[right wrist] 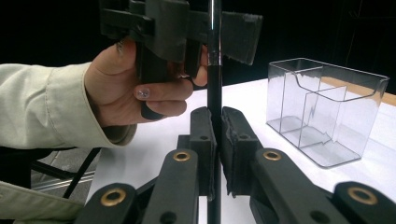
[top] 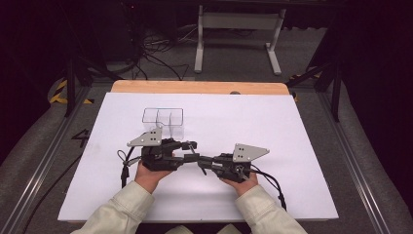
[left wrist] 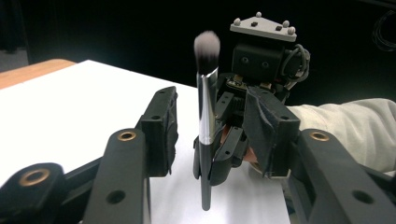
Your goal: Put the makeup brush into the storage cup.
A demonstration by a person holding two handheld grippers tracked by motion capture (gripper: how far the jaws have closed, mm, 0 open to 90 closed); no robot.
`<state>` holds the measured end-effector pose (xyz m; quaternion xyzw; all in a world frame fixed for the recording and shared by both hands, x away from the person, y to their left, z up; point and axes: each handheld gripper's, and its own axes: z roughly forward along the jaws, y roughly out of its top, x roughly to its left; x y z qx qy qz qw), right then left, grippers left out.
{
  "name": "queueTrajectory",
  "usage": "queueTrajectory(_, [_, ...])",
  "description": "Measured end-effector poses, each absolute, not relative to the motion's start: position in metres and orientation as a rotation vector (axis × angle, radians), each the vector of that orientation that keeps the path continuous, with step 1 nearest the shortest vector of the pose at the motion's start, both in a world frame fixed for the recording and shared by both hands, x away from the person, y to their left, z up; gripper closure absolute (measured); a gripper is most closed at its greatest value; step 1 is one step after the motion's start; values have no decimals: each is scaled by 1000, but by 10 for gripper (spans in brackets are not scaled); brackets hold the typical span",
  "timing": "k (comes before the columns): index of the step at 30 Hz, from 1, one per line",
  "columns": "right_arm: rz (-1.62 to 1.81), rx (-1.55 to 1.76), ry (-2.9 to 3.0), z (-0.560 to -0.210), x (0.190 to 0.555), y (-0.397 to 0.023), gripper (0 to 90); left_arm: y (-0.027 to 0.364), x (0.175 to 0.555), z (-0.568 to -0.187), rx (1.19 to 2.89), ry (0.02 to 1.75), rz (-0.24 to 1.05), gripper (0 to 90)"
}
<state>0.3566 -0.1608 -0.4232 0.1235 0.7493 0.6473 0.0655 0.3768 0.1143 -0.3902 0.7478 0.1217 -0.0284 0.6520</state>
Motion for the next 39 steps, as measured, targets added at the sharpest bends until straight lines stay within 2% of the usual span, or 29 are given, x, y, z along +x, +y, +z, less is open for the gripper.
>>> queueTrajectory(10, [1946,377,2262,-424,357,-161,838,115,376,-391,1707,269,-67,723])
queueTrajectory(14, [1955,346,2262,-424,356,-160,836,116,376,-391,1701,266,-74,823])
queueTrajectory(20, [1972,321,2250,-422,355,-161,822,117,375,-389,1699,265,-68,831])
queueTrajectory(23, [1957,348,2238,-420,356,-163,720,117,375,-388,1715,259,-55,833])
queueTrajectory(25, [1951,363,2232,-420,356,-164,688,117,374,-386,1724,265,-41,833])
queueTrajectory(33, [1888,473,2239,-416,361,-174,368,127,376,-380,1762,286,13,835])
queueTrajectory(39, [1840,532,2247,-414,363,-179,226,134,377,-371,1780,289,50,835])
